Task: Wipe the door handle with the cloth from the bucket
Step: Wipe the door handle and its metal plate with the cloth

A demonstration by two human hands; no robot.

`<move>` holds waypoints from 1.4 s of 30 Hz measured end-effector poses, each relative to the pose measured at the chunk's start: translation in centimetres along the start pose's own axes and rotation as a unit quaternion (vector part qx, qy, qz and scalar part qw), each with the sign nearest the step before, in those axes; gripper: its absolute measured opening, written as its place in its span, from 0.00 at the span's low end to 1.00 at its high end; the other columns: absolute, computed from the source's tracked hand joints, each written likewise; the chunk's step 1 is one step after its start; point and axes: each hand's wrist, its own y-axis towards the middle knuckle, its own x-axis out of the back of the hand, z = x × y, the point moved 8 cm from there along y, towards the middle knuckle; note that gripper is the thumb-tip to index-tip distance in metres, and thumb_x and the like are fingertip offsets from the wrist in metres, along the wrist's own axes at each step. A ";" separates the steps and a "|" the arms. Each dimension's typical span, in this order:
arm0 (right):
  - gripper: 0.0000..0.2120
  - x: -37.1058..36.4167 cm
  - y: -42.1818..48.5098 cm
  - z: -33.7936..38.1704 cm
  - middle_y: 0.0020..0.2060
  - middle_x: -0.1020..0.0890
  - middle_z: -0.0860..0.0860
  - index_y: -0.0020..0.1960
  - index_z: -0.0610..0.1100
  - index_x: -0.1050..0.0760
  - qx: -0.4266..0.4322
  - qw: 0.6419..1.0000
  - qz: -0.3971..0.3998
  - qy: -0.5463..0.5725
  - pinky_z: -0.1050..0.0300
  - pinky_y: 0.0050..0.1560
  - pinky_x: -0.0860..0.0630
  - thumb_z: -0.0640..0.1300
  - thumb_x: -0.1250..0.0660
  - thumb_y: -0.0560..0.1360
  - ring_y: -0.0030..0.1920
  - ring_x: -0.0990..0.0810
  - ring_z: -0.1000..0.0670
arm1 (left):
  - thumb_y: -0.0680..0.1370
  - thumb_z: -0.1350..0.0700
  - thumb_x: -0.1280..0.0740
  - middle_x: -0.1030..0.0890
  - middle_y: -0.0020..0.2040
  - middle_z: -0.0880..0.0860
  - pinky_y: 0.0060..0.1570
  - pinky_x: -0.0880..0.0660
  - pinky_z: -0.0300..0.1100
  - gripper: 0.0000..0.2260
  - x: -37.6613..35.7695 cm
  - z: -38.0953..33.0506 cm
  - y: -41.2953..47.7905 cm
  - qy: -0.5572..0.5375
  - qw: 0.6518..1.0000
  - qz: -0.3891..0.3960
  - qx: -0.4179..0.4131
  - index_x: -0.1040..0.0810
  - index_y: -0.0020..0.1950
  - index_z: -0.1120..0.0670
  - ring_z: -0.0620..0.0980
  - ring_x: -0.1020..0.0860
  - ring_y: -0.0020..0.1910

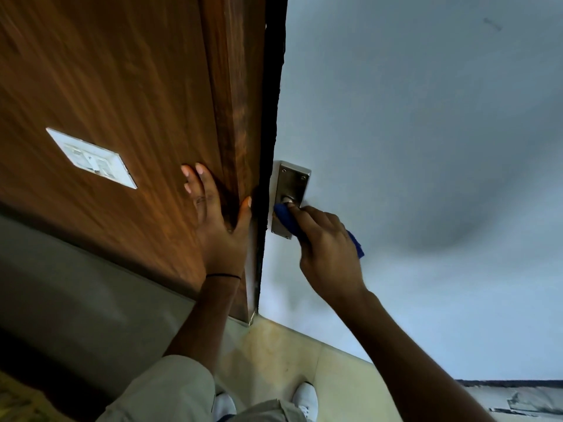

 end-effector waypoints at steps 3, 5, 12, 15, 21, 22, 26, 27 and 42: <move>0.22 1.8 -1.5 -1.8 0.55 0.17 0.49 0.67 0.45 0.26 -0.005 1.000 -0.009 -0.001 0.52 0.48 0.23 0.33 0.33 0.75 0.52 0.22 0.44 | 0.78 0.44 0.33 0.46 0.80 0.61 0.76 0.62 0.35 0.38 -0.2 0.1 0.0 -0.016 1.000 0.011 0.007 0.47 0.79 0.60 0.49 0.52 0.78; 0.22 1.7 -1.4 -1.9 0.54 0.17 0.49 0.67 0.45 0.26 -0.010 1.000 -0.015 -0.014 0.52 0.47 0.24 0.33 0.34 0.75 0.51 0.22 0.43 | 0.78 0.44 0.33 0.47 0.80 0.60 0.77 0.60 0.37 0.38 -0.4 0.1 0.0 -0.026 0.999 0.016 0.015 0.48 0.79 0.59 0.48 0.53 0.78; 0.24 -0.9 0.7 1.0 0.55 0.18 0.46 0.69 0.44 0.28 -0.006 1.000 -0.014 -0.027 0.48 0.49 0.23 0.34 0.37 0.73 0.51 0.21 0.41 | 0.78 0.45 0.32 0.45 0.79 0.62 0.76 0.60 0.35 0.38 0.1 -0.2 -0.1 -0.024 1.000 0.006 0.005 0.46 0.78 0.61 0.52 0.50 0.79; 0.27 0.1 -0.9 -0.2 0.59 0.19 0.46 0.71 0.45 0.30 0.025 0.999 0.000 -0.022 0.48 0.51 0.23 0.32 0.35 0.74 0.54 0.23 0.42 | 0.78 0.46 0.32 0.45 0.80 0.62 0.74 0.63 0.31 0.38 0.1 0.2 -0.2 -0.038 0.999 0.018 0.018 0.46 0.78 0.61 0.49 0.51 0.78; 0.24 -0.8 0.7 0.8 0.58 0.18 0.45 0.70 0.45 0.29 0.008 1.000 -0.010 -0.025 0.47 0.52 0.23 0.33 0.36 0.74 0.53 0.21 0.40 | 0.79 0.42 0.34 0.47 0.80 0.60 0.76 0.62 0.35 0.38 -0.3 0.1 -0.1 -0.029 0.999 0.020 0.025 0.49 0.79 0.59 0.48 0.52 0.78; 0.24 -1.0 0.9 1.1 0.58 0.18 0.45 0.69 0.45 0.29 0.003 1.000 -0.011 -0.022 0.48 0.52 0.23 0.34 0.36 0.74 0.53 0.21 0.40 | 0.79 0.43 0.34 0.47 0.80 0.60 0.76 0.61 0.36 0.38 -0.3 0.0 -0.1 -0.035 0.999 0.018 0.020 0.48 0.79 0.59 0.49 0.52 0.79; 0.22 0.8 -0.3 -0.9 0.55 0.18 0.47 0.68 0.45 0.27 0.026 1.000 -0.009 0.005 0.52 0.50 0.26 0.34 0.37 0.75 0.51 0.23 0.43 | 0.79 0.47 0.32 0.47 0.80 0.62 0.77 0.55 0.37 0.37 -0.5 0.1 -0.1 -0.093 0.995 0.030 0.018 0.47 0.79 0.61 0.54 0.50 0.80; 0.20 1.7 -0.8 -1.8 0.52 0.17 0.49 0.67 0.46 0.26 0.023 0.999 -0.012 0.029 0.55 0.46 0.26 0.34 0.37 0.76 0.48 0.22 0.44 | 0.78 0.48 0.31 0.47 0.80 0.62 0.76 0.56 0.34 0.37 -0.5 0.1 -0.1 -0.098 0.995 0.030 0.017 0.47 0.78 0.62 0.53 0.50 0.79; 0.19 -3.4 -7.4 -6.9 0.60 0.21 0.40 0.69 0.41 0.28 -0.342 0.491 -0.055 0.799 0.46 0.58 0.22 0.38 0.40 0.79 0.58 0.21 0.41 | 0.78 0.50 0.30 0.50 0.80 0.63 0.77 0.50 0.36 0.38 -1.3 0.5 0.0 -0.163 0.985 0.050 0.026 0.49 0.79 0.61 0.57 0.51 0.80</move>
